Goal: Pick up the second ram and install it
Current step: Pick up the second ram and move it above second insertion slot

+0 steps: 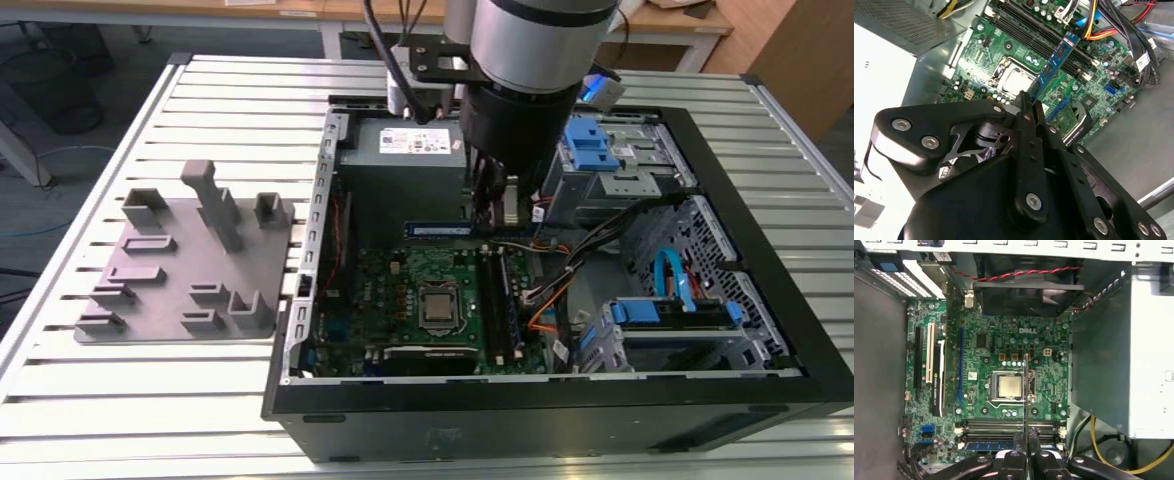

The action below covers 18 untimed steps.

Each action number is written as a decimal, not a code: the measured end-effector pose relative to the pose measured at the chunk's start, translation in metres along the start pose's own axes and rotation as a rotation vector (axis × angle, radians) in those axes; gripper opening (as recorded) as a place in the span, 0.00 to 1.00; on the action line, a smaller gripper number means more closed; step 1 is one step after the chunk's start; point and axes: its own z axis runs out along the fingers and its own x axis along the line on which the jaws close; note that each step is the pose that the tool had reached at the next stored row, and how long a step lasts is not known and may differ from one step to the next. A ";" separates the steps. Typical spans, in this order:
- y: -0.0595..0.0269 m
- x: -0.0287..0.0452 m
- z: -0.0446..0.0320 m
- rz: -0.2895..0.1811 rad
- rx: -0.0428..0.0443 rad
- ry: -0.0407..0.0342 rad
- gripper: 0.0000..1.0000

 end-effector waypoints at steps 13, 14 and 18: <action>-0.0008 0.0104 0.0233 0.000 0.0000 -0.0002 0.14; -0.0009 0.0107 0.0251 0.000 0.0001 -0.0003 0.14; -0.0013 0.0119 0.0323 0.000 0.0000 -0.0003 0.14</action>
